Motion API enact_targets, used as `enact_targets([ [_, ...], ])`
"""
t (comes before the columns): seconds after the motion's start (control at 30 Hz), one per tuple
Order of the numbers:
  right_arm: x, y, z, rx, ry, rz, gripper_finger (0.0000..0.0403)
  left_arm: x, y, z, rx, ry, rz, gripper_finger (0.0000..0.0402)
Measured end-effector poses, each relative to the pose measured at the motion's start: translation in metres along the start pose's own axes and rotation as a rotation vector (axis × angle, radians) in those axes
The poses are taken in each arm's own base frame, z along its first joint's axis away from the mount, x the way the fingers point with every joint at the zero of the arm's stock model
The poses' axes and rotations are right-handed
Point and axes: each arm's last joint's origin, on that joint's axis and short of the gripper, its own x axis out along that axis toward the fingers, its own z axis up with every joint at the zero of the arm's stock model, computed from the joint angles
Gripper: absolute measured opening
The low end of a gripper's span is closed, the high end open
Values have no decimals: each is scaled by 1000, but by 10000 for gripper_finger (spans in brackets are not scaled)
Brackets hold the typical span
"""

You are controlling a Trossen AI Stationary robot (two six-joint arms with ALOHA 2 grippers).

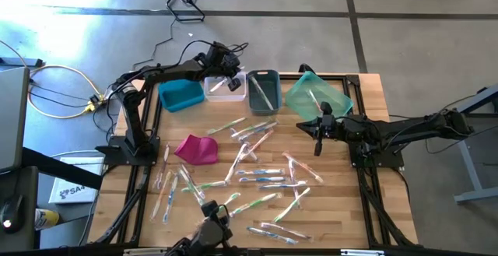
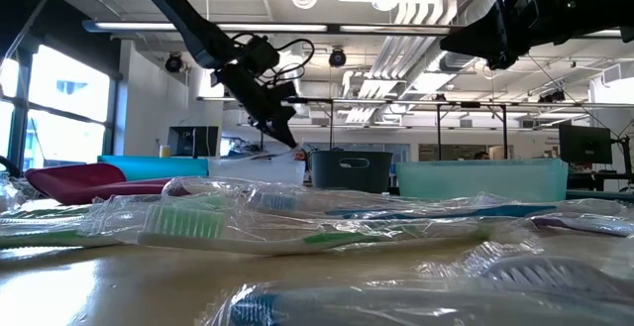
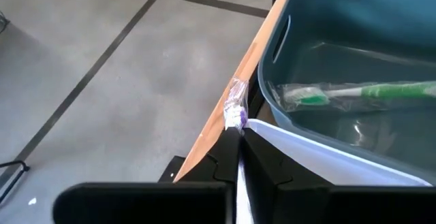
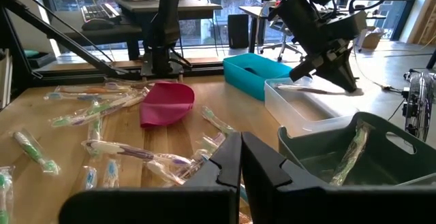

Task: Pick & Place Toothbrushes
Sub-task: Put the violet toothbrush into the white bin, then put the green toothbrush into the dark blue bin

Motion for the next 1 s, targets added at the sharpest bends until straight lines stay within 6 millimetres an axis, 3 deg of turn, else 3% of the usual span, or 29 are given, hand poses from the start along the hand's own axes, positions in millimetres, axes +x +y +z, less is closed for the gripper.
enact_targets([
  [0.47,0,0,0,0,0,0,4,0,-1,0,3,2,-12,95],
  [0.7,0,0,0,0,0,0,4,-8,1,5,-93,-12,-4,83],
  [1.0,0,0,0,0,0,0,4,-47,-6,23,-111,-19,-28,32],
])
